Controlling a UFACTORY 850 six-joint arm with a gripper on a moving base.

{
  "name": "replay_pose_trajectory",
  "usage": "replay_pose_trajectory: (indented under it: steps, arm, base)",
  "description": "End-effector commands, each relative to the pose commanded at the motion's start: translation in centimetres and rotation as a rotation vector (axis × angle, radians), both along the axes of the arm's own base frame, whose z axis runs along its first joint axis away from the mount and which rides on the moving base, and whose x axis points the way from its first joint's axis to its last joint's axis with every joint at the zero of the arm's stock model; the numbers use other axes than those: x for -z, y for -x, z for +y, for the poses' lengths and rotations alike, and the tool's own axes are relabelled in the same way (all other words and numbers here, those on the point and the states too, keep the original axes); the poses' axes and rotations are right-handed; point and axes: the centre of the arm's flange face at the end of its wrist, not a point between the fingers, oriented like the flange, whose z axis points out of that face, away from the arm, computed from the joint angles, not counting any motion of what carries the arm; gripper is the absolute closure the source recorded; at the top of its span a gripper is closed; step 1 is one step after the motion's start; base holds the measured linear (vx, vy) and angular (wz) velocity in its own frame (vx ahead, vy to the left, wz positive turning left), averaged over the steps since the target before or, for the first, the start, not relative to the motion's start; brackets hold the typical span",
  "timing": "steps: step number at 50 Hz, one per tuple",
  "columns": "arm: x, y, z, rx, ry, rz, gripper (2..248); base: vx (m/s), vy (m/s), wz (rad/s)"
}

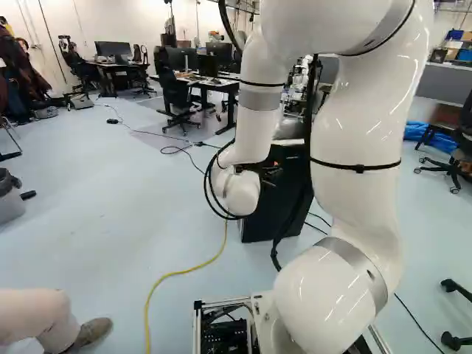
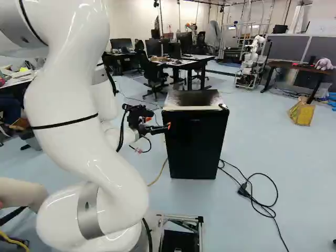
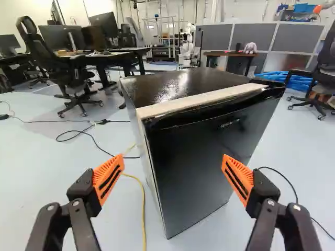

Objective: Grab a drink from the fridge

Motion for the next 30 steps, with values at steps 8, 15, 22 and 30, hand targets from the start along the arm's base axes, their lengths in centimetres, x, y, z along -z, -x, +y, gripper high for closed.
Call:
replay_pose_trajectory:
  steps: [8,15,22,30]
  arm:
    - [0.8,-0.2,0.2,0.021,0.015,0.002,3]
    - [1.4,-0.4,0.5,0.038,0.03,0.003,3]
    - [2.0,-0.6,0.7,0.055,0.043,0.002,3]
    - [2.2,-0.9,1.0,0.075,0.048,-0.005,3]
  base:
    - [0.0,0.0,0.0]
    - [0.0,0.0,0.0]
    - [0.0,0.0,0.0]
    - [0.0,0.0,0.0]
